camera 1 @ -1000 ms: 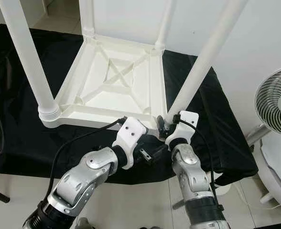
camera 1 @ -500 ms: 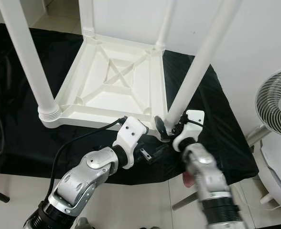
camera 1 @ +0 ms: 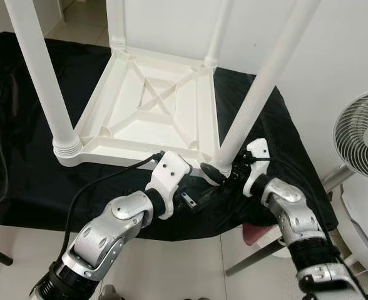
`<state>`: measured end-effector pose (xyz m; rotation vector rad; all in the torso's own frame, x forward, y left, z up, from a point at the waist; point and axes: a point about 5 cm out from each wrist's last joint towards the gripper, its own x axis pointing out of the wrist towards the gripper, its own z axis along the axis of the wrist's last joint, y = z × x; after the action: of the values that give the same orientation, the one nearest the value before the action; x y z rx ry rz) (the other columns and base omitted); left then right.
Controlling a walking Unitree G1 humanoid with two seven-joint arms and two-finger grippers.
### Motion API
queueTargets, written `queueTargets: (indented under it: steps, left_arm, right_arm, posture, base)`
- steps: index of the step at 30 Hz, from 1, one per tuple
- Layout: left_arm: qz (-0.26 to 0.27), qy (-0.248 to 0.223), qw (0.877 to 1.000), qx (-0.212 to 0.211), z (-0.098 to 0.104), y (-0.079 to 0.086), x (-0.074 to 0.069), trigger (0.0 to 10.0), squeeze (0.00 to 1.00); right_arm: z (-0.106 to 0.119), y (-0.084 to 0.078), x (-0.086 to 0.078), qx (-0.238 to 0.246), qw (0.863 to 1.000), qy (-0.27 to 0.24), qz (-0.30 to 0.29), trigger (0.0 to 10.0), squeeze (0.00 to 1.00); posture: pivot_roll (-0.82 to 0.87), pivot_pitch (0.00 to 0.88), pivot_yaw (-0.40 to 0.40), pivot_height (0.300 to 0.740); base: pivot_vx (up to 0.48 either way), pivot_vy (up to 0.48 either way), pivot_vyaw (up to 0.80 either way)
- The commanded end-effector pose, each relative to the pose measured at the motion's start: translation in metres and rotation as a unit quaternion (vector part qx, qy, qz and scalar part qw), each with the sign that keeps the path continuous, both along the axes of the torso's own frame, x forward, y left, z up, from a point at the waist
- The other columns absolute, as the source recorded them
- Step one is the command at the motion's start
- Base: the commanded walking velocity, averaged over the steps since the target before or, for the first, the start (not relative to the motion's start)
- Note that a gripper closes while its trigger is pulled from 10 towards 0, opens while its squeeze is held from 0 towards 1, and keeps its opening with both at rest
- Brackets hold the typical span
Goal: Building children table
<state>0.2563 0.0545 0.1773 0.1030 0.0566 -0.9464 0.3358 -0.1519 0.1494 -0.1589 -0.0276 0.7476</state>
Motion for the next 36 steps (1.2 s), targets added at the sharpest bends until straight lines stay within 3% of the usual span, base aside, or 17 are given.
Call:
queueTargets:
  steps: [1,2,3,4,13,18,19,27,36]
  left_arm:
    - [-0.035,0.005,0.999,0.001,-0.001,-0.003,-0.003,10.0,0.00]
    - [-0.033,0.005,0.999,0.001,-0.001,-0.002,-0.003,10.0,0.00]
    - [-0.033,0.005,0.999,0.001,-0.001,-0.002,-0.003,10.0,0.00]
    - [-0.031,0.005,0.999,0.002,-0.001,-0.002,-0.004,10.0,0.00]
    - [-0.026,0.007,1.000,0.002,-0.001,0.001,-0.005,10.0,0.00]
    - [-0.028,0.008,1.000,0.003,-0.001,0.001,-0.005,10.0,0.00]
    - [-0.029,0.009,1.000,0.003,-0.001,0.001,-0.006,10.0,0.00]
    - [-0.031,0.011,0.999,0.001,-0.002,0.000,-0.007,10.0,0.00]
    - [-0.031,0.015,0.999,-0.001,-0.003,-0.002,-0.008,10.0,0.00]
  right_arm:
    - [-0.005,-0.005,0.000,-0.014,1.000,0.006,0.000,10.0,0.00]
    - [-0.007,-0.007,0.001,-0.018,1.000,0.011,0.005,4.9,0.00]
    - [-0.007,-0.007,0.001,-0.018,1.000,0.011,0.005,4.9,0.00]
    - [-0.010,-0.009,0.003,-0.025,1.000,0.015,0.008,0.0,0.00]
    - [-0.017,-0.015,0.005,-0.023,0.999,0.026,0.023,0.0,0.00]
    - [-0.019,-0.016,0.002,0.005,0.999,0.036,0.021,0.0,0.00]
    - [-0.019,-0.016,0.001,0.009,0.999,0.037,0.015,10.0,0.00]
    - [-0.015,-0.015,-0.003,0.051,0.998,0.028,-0.027,10.0,0.00]
    - [-0.015,0.005,-0.016,0.093,0.990,0.030,-0.102,10.0,0.00]
  posture:
    - [0.10,0.084,-0.117,0.740]
    - [0.10,0.087,-0.117,0.740]
    - [0.10,0.087,-0.117,0.740]
    - [0.10,0.087,-0.117,0.740]
    - [0.11,0.095,-0.117,0.740]
    - [0.11,0.100,-0.112,0.740]
    - [0.11,0.103,-0.110,0.740]
    - [0.10,0.113,-0.115,0.740]
    - [0.09,0.117,-0.124,0.740]
  base:
    - [0.000,0.000,0.00]
    - [0.000,0.000,0.00]
    - [0.000,0.000,0.00]
    - [0.000,0.000,0.00]
    - [0.000,0.000,0.00]
    - [0.000,0.000,0.00]
    - [0.000,0.000,0.00]
    - [0.000,0.000,0.00]
    - [0.000,0.000,0.00]
